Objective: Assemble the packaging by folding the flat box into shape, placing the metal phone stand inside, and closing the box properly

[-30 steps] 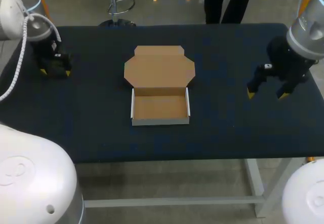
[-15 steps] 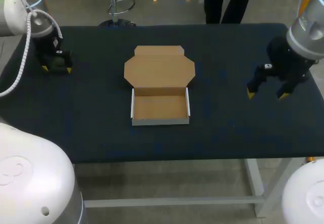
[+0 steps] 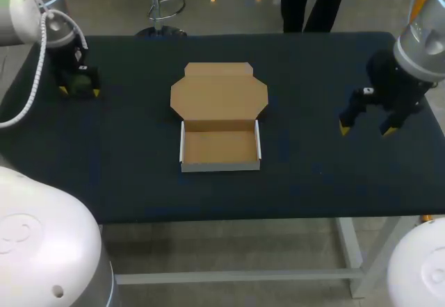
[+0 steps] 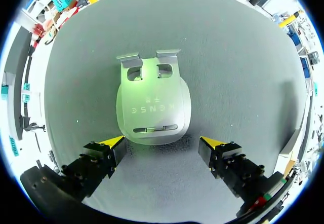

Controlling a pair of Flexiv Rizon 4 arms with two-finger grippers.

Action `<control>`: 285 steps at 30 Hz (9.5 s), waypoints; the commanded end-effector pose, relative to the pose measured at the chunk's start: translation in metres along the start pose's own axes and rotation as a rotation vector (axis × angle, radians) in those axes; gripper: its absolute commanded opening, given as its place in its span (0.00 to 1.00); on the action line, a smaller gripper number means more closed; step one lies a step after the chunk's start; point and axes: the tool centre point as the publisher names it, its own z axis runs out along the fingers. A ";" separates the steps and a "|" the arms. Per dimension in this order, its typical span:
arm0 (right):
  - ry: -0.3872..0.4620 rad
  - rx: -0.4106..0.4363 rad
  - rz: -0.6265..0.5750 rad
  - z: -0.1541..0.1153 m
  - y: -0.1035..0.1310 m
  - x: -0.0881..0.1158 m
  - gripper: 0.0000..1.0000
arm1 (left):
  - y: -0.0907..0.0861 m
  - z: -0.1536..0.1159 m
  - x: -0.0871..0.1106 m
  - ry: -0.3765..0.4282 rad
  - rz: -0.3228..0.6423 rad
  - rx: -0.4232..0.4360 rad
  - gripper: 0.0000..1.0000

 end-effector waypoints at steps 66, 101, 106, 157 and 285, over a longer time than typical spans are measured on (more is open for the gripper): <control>-0.001 0.003 0.000 -0.002 -0.001 0.000 1.00 | -0.053 0.015 -0.008 -0.021 -0.035 -0.004 0.25; 0.054 -0.251 -0.545 0.017 0.009 0.001 1.00 | 0.028 -0.068 0.050 0.029 0.032 0.047 0.00; 0.092 -0.313 -0.660 0.023 0.009 -0.005 1.00 | 0.045 -0.080 0.071 0.029 0.054 0.049 0.00; 0.228 -0.287 -0.895 0.051 0.012 0.005 1.00 | 0.158 -0.157 0.214 -0.022 0.203 0.094 0.00; 0.228 -0.287 -0.895 0.051 0.012 0.005 1.00 | 0.143 -0.017 0.429 -0.069 0.219 0.066 1.00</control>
